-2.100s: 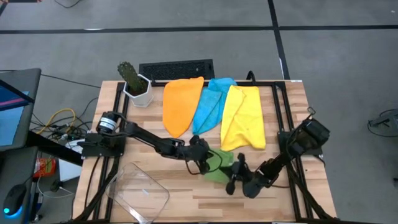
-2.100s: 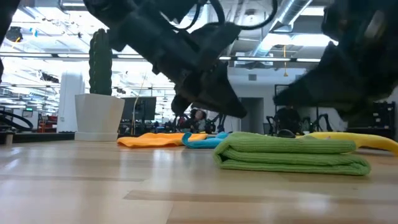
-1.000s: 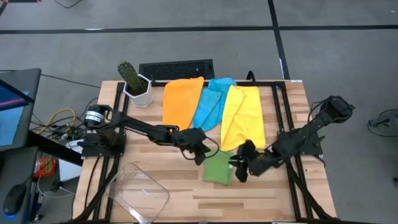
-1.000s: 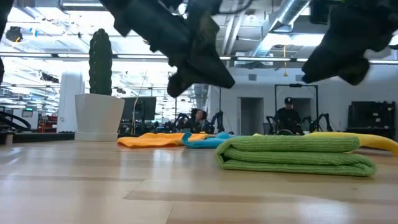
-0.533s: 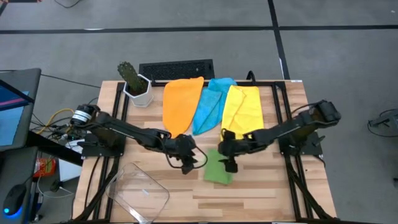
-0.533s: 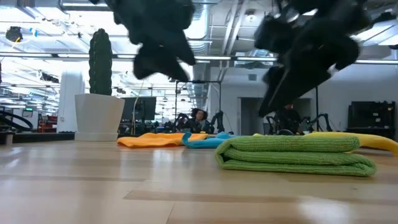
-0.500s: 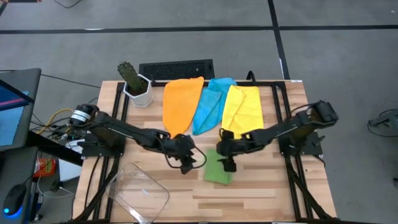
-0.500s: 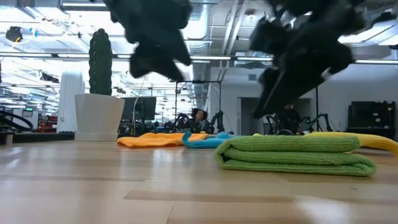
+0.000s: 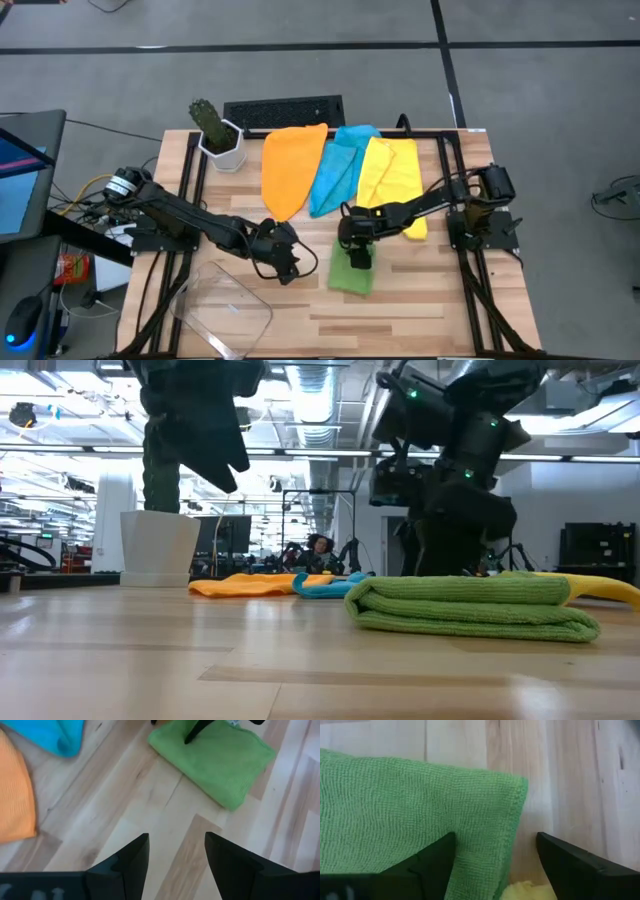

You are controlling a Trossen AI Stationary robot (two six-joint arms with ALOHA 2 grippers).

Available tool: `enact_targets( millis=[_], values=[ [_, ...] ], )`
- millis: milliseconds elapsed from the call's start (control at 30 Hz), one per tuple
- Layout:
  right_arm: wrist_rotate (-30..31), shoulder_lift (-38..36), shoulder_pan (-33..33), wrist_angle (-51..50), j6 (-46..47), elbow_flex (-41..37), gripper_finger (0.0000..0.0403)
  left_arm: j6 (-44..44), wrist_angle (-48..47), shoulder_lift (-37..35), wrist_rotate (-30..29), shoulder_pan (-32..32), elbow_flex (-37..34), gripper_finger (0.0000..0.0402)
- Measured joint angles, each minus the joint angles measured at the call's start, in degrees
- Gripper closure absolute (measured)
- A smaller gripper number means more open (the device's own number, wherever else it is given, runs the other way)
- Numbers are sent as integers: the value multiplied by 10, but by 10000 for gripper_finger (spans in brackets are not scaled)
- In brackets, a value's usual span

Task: Fold microfiber towels
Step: Put the green microfiber towel into the transparent bin

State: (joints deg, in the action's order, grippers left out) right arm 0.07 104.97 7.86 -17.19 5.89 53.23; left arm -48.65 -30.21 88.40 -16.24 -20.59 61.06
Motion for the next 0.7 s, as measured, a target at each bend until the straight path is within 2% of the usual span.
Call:
enact_targets(
  millis=[133, 400, 500, 567, 700],
  values=[
    [20, 1, 23, 7, 12, -1, 161, -21, -15, -4, -8, -4, 0, 216],
    [5, 2, 33, 10, 12, 2, 322, -27, -25, -4, -45, -4, 0, 216],
    [-8, 3, 26, 2, 13, 9, 367, -32, -25, -4, -56, -3, 0, 216],
    [-10, 4, 26, -4, 15, 15, 382, -33, -24, -4, -57, -3, 0, 216],
    [-9, 7, 24, -20, 16, 36, 382, -48, -24, -6, -56, -3, 0, 216]
  ],
)
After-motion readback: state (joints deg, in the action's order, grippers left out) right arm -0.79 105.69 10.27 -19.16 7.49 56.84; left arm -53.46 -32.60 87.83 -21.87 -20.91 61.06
